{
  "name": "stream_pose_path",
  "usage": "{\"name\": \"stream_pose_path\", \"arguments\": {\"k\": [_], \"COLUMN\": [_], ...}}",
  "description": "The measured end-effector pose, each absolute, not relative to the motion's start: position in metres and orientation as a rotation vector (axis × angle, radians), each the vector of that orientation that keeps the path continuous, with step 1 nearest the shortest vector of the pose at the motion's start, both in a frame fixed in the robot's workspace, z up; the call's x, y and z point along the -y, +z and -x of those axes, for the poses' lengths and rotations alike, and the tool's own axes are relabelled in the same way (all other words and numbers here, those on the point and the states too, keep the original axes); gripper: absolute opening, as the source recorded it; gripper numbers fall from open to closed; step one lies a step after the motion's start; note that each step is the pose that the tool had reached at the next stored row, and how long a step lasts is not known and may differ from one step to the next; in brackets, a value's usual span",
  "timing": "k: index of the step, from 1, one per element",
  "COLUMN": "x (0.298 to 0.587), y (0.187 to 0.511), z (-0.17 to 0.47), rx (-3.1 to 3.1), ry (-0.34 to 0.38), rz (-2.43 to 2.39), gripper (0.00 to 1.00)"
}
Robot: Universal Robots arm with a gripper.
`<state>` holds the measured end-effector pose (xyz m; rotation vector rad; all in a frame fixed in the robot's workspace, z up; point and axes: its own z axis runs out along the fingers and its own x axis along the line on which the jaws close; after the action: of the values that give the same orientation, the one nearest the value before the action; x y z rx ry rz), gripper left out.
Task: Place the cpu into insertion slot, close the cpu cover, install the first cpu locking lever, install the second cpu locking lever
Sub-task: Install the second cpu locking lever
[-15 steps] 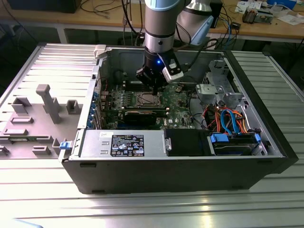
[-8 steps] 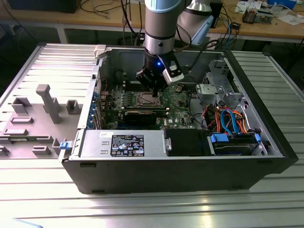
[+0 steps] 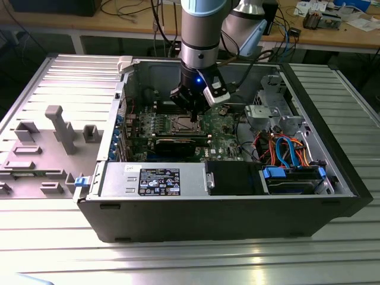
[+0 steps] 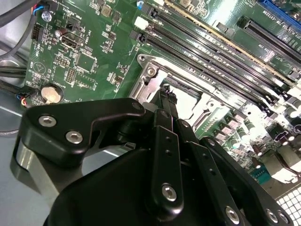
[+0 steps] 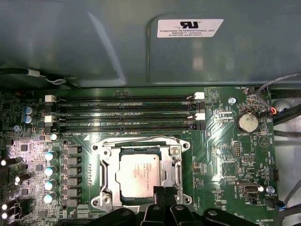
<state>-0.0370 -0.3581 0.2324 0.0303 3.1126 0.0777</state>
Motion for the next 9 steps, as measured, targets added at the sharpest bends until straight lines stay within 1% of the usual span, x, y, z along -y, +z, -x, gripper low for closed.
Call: {"name": "stream_pose_path", "arguments": {"k": [9], "x": [0.3597], "y": [0.2324], "z": [0.0370], "rx": [-3.113], "ry": [0.078], "rz": [-0.030], "gripper": [0.11]}}
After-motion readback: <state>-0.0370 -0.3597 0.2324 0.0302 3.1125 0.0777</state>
